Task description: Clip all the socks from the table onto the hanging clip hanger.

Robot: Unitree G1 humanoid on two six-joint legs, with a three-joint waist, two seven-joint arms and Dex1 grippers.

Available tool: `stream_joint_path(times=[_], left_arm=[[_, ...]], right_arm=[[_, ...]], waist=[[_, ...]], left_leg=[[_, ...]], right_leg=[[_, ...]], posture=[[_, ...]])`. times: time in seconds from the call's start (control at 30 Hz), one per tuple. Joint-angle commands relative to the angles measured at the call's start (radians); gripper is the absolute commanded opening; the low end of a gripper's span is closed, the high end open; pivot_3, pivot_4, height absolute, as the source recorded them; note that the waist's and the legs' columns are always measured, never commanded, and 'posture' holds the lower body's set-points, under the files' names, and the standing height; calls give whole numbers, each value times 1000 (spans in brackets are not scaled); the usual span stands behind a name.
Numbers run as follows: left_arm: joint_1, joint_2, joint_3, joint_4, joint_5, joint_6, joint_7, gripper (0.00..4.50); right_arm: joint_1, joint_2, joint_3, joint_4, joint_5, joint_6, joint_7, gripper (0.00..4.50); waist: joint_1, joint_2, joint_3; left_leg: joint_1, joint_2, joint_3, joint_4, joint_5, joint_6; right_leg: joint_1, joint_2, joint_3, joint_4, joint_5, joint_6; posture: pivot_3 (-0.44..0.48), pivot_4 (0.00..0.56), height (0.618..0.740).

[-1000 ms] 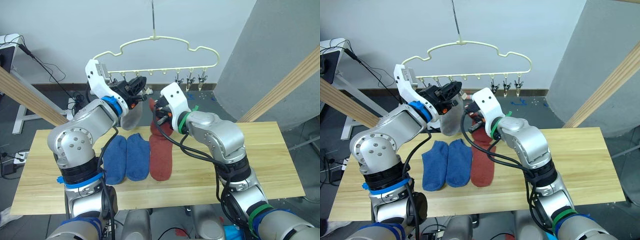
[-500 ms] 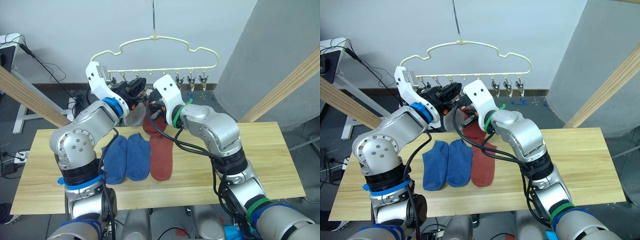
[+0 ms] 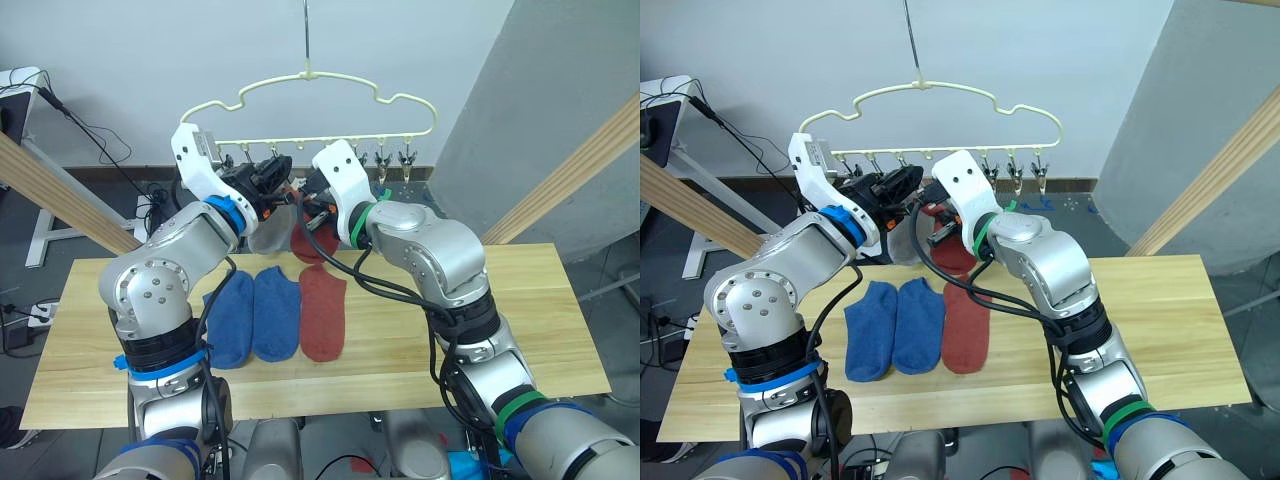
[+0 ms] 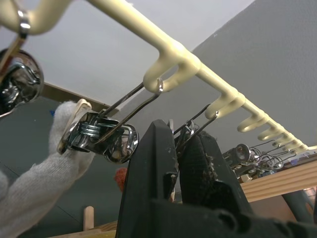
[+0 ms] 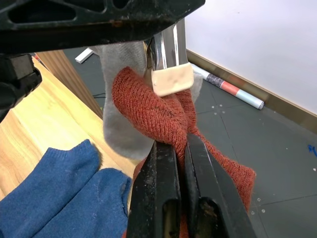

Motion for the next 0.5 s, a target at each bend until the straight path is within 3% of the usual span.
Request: stream_joint_path(times=[0.03,0.5], left_arm=[[0,9,-2,-31,-7,-22,-7,208],[5,17,-8,-32,-4,-32,-5,208]], right_arm=[[-11,10,-5,-18,8,-23,-1,51],[35,10,28,-57,20,26,7,51]], waist=[[0,0,0],[0,0,0]], left_leg=[[0,0,0,0,0,0],[0,0,0,0,0,0]], right_leg=[[0,0,0,0,0,0],[0,0,0,0,0,0]], posture=[[-161,339,740],[-162,337,740]])
